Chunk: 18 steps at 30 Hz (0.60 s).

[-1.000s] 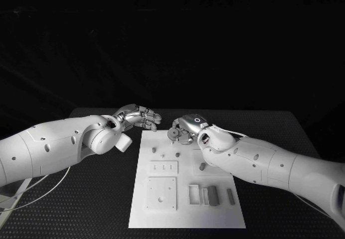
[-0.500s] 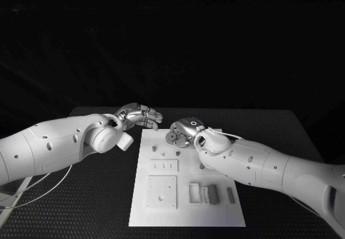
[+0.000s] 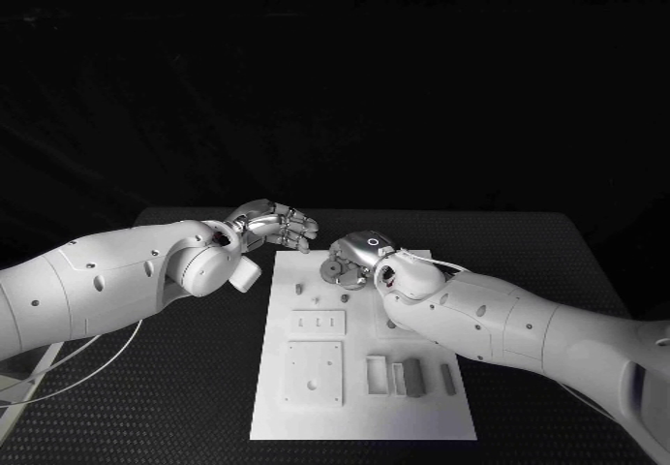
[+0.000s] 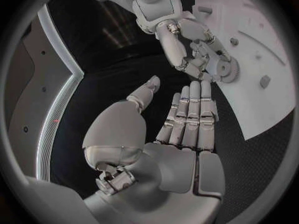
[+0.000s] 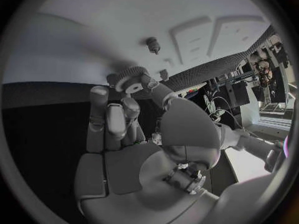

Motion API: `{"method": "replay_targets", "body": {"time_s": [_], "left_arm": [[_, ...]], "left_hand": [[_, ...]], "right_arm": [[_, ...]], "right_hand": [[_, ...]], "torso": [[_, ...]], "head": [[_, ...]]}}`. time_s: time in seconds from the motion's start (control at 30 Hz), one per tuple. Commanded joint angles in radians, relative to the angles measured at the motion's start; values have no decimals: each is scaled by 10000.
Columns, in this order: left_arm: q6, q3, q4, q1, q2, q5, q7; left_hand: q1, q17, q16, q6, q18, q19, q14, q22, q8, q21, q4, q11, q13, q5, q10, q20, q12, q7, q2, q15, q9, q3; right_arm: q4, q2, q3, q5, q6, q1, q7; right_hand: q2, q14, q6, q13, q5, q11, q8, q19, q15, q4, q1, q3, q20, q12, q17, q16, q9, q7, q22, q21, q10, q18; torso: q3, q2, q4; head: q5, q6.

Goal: Assemble the parts on the task board

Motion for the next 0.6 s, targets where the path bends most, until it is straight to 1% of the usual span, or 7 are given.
{"method": "replay_targets", "body": {"time_s": [0.03,0.1,0.3,0.47,0.57,0.6], "left_arm": [[80,6,12,9,7,-22,68],[97,6,16,9,2,-22,56],[125,6,8,9,8,-22,34],[140,6,-10,8,28,-22,30],[133,6,-18,8,29,-22,29],[128,6,-15,8,28,-22,30]], "left_hand": [[4,13,-61,-48,75,8,69,7,28,-42,8,42,15,-39,-11,-62,-58,246,-25,32,-9,-50],[2,14,-62,-48,75,9,70,7,28,-42,8,42,15,-39,-11,-62,-59,246,-25,32,-9,-51],[-26,24,-74,-52,73,9,72,7,29,-48,18,45,15,-39,-13,-60,-65,249,-27,33,-12,-62],[-39,29,-79,-55,72,10,73,8,28,-50,22,46,15,-39,-14,-60,-69,250,-27,33,-14,-66],[-49,33,-84,-59,73,11,74,8,28,-52,26,47,15,-39,-16,-61,-72,251,-25,33,-16,-69],[-50,34,-85,-59,73,11,75,8,28,-52,26,47,15,-39,-16,-61,-73,251,-25,33,-16,-69]], "right_arm": [[-24,17,-19,-163,126,-19,-58],[-27,17,-32,-163,131,-21,-81],[-96,44,-124,-135,150,-25,-113],[-139,72,-182,-37,97,-55,-75],[-150,68,-205,-25,147,-60,-100],[-145,66,-208,-25,236,-60,-154]], "right_hand": [[-43,29,124,-10,24,-2,-12,-31,16,62,-8,8,-71,-50,-12,-49,-11,170,166,-36,18,314],[-42,30,122,-17,24,-2,-13,-31,16,62,-10,7,-71,-56,-10,-49,-12,171,166,-37,12,313],[-64,11,66,-56,21,10,-50,-40,24,79,-45,-4,-64,-93,-47,-63,-31,184,166,-51,-21,314],[-89,-24,-222,-165,22,85,-227,-48,91,94,-63,5,-61,-198,-106,-79,-135,265,169,-77,-138,314],[-101,-58,-333,-177,22,124,-296,-55,129,105,-66,10,-56,-209,-160,-89,-184,306,170,-92,-165,314],[-102,-61,-353,-179,21,131,-308,-55,136,108,-67,11,-54,-210,-162,-90,-194,314,171,-95,-171,314]], "torso": [[3,3,2],[4,3,1],[1,1,10],[1,2,5],[-1,-6,-6],[-1,-7,-8]], "head": [[-6,-9],[-1,-16],[0,-20],[5,-9],[8,11],[10,6]]}}
